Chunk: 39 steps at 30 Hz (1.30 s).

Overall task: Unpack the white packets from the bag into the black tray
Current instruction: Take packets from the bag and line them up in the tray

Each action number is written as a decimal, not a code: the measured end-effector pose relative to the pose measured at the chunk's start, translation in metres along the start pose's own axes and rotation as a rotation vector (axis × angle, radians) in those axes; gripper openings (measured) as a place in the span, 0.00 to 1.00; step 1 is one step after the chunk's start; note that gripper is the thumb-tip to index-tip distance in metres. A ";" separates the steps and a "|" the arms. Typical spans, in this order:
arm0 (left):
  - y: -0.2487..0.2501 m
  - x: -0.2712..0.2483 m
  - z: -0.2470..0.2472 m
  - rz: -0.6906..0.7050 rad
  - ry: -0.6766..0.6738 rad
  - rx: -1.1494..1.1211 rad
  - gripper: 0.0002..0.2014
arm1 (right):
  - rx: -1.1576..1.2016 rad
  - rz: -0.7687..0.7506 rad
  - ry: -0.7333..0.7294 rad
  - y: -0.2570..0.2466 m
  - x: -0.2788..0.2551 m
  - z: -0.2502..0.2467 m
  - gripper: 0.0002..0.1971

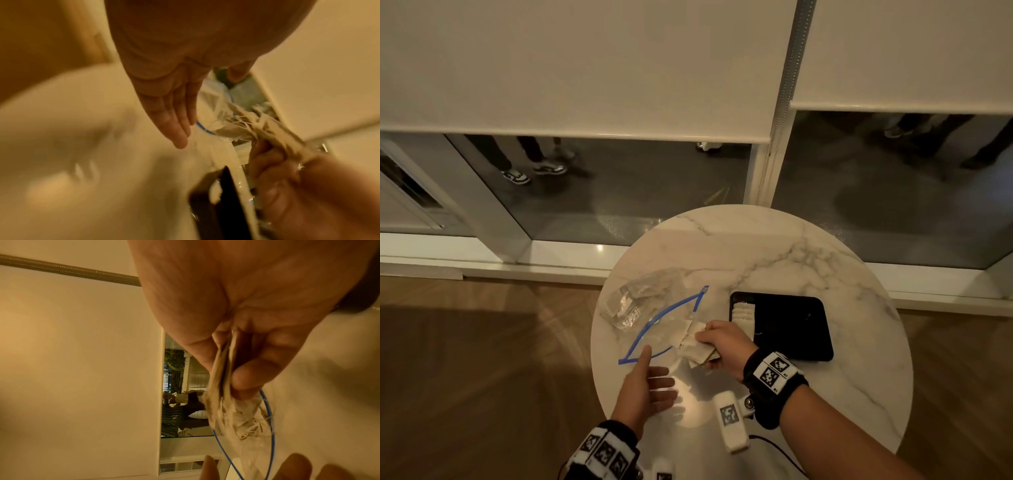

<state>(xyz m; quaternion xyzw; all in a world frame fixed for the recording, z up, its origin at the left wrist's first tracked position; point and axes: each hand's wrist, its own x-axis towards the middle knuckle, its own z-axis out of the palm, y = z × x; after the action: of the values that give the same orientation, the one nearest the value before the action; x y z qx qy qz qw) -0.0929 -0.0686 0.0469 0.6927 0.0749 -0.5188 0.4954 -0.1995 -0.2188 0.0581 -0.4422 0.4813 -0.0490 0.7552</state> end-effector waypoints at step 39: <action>-0.026 0.027 0.015 -0.003 -0.546 -0.049 0.20 | -0.421 -0.096 -0.027 0.048 -0.012 -0.016 0.05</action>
<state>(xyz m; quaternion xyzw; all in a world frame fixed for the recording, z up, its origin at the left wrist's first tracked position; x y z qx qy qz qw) -0.1069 -0.0785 0.0094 0.5149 -0.0479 -0.6850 0.5133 -0.2349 -0.1934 0.0298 -0.6133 0.4491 0.0226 0.6494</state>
